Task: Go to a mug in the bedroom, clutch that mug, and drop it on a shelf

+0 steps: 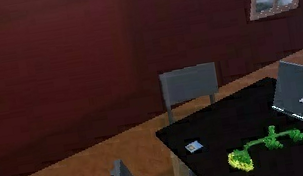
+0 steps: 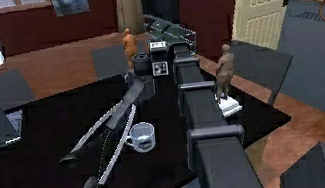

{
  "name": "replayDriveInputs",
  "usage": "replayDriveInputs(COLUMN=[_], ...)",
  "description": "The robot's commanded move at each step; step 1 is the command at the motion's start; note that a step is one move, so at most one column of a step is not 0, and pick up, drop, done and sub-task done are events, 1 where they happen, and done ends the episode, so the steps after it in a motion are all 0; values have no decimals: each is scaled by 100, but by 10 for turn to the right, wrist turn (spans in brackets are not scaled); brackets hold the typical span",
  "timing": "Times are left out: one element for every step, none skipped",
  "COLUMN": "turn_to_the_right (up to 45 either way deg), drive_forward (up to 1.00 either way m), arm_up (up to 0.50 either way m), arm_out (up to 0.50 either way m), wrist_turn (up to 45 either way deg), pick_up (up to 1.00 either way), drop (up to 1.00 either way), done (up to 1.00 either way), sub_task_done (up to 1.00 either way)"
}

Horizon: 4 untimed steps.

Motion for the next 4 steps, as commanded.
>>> replayDriveInputs(turn_to_the_right=[0,0,0,0], drive_forward=[0,0,0,0], arm_up=[0,0,0,-30], arm_out=[0,0,0,0], wrist_turn=[450,450,180,0], pick_up=[0,0,0,0], drop=[0,0,0,0], done=[0,0,0,0], sub_task_done=[0,0,0,0])
